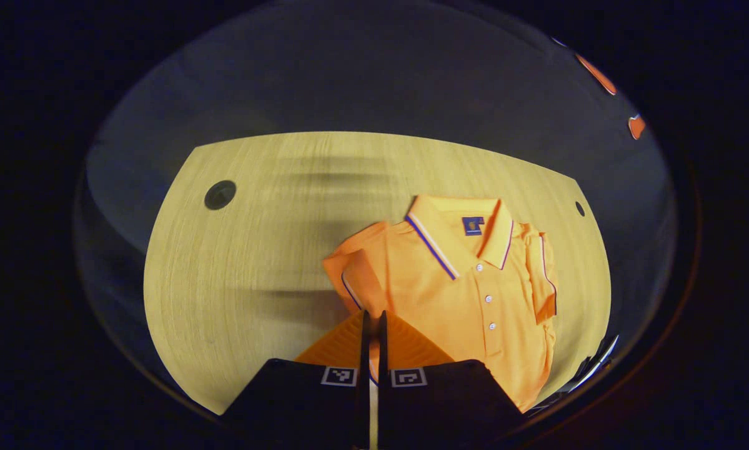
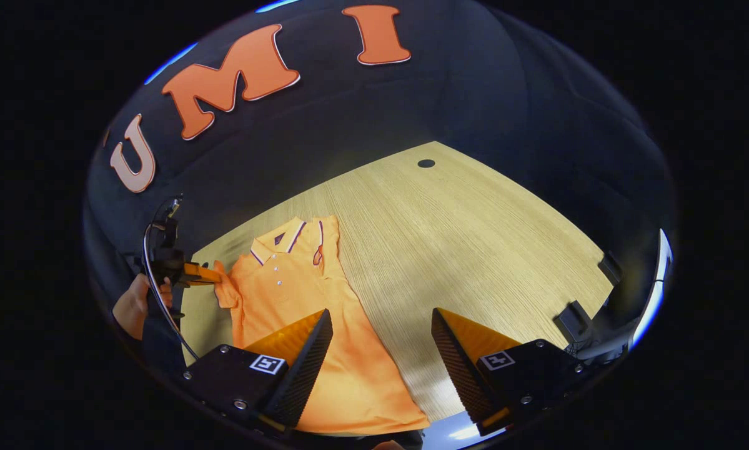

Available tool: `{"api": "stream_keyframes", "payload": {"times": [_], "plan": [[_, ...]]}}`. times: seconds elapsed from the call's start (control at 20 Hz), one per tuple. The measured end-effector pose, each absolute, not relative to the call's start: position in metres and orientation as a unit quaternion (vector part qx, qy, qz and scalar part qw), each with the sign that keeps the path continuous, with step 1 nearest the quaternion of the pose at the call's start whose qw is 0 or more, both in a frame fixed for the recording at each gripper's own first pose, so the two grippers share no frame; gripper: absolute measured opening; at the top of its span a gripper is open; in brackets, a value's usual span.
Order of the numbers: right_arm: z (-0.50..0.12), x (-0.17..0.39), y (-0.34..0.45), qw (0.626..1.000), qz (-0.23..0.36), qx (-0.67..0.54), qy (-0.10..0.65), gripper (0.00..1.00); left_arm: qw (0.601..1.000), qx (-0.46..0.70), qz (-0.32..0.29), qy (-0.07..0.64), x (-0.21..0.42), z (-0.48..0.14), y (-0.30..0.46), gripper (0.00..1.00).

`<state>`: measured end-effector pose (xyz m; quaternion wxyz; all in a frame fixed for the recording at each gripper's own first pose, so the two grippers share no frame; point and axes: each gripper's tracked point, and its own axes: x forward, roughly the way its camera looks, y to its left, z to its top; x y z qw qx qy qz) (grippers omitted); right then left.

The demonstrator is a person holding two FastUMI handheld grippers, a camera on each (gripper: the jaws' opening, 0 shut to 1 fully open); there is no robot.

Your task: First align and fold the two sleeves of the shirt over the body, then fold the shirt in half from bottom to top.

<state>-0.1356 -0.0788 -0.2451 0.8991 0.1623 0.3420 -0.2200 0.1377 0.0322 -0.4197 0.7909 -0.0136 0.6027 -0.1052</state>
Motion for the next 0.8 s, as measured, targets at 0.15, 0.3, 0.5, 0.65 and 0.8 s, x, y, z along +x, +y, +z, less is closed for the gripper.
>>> {"api": "stream_keyframes", "payload": {"times": [0.15,0.3,0.5,0.65,0.8], "plan": [[-0.244,-0.150,-0.082,0.896,-0.234,0.168,0.338,0.98,0.790,-0.026,-0.140,0.597,0.143,-0.424,-0.005,0.06],[-0.242,-0.168,-0.085,0.891,-0.254,0.176,0.331,0.97,0.779,-0.055,-0.176,0.599,0.138,-0.430,-0.040,0.14],[-0.239,-0.187,-0.088,0.889,-0.269,0.180,0.324,0.97,0.767,-0.094,-0.199,0.603,0.124,-0.427,-0.061,0.60],[-0.240,-0.188,-0.088,0.892,-0.256,0.178,0.327,0.97,0.778,-0.091,-0.189,0.592,0.115,-0.411,-0.052,0.86],[-0.246,-0.180,-0.089,0.899,-0.223,0.163,0.340,0.98,0.806,-0.072,-0.179,0.559,0.104,-0.381,-0.038,0.96]]}}
